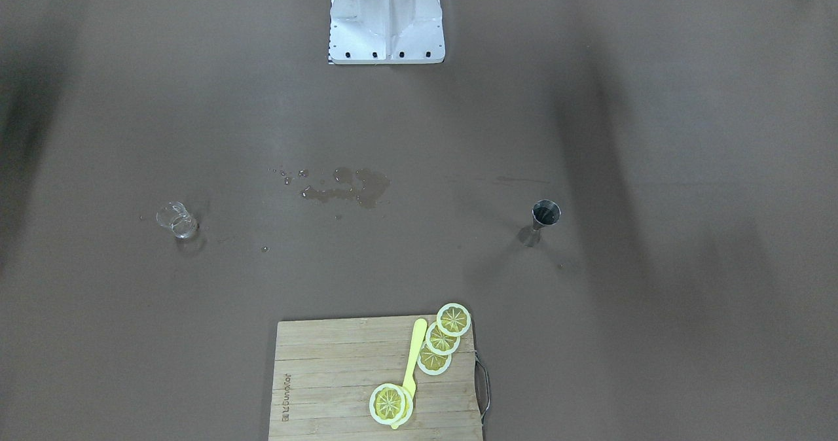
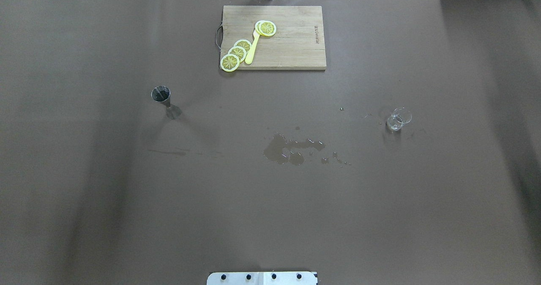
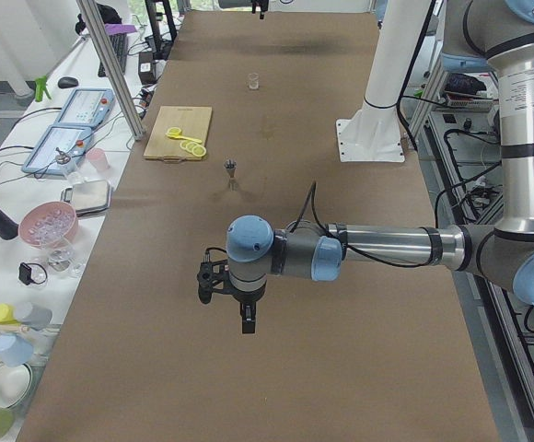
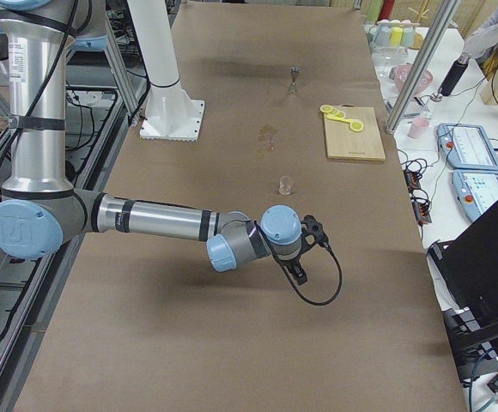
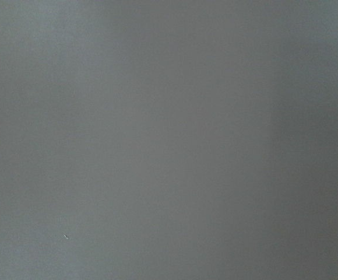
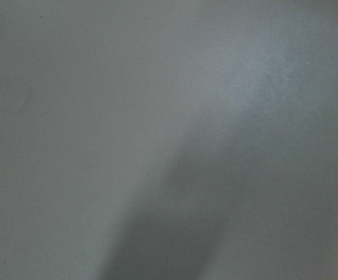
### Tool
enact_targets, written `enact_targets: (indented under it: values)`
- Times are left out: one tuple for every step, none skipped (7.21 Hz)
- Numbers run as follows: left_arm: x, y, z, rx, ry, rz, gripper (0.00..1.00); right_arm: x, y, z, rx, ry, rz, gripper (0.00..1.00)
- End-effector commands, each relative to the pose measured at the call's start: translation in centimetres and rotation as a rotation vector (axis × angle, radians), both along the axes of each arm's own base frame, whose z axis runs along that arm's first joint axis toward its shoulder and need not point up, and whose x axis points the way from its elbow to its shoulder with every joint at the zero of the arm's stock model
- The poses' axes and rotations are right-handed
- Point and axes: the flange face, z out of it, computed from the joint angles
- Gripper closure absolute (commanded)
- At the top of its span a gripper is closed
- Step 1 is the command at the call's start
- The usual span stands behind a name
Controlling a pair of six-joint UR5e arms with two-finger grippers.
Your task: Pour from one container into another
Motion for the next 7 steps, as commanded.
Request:
enact_targets:
  values:
    - [0.3, -0.1, -0.1, -0.004, 0.04, 0.004, 0.01, -5.1, -0.7, -2.0, 0.111, -0.025, -0.101, 0.0]
    - [0.3, -0.1, 0.2, -0.009, 0.04, 0.004, 0.01, -7.3, -0.7, -2.7, 0.143, -0.035, -0.143, 0.0]
    - [0.3, -0.1, 0.2, -0.01, 0.04, 0.003, 0.01, -9.3, -0.4, -3.2, 0.179, -0.046, -0.185, 0.0]
    - [-0.7, 0.8, 0.6, -0.087, 0.044, -0.047, 0.01, -11.2, 0.2, -3.4, 0.222, -0.065, -0.231, 0.0]
    - [-1.4, 0.4, 0.4, -0.089, 0.048, -0.063, 0.01, -12.8, 0.7, -4.1, 0.304, -0.087, -0.264, 0.0]
    - [-1.4, 0.1, 0.0, -0.072, 0.049, -0.061, 0.01, -14.0, 0.0, -4.5, 0.405, -0.102, -0.272, 0.0]
    - [-1.3, -0.2, -0.7, -0.062, 0.047, -0.061, 0.01, -15.2, 0.1, -4.6, 0.493, -0.091, -0.265, 0.0]
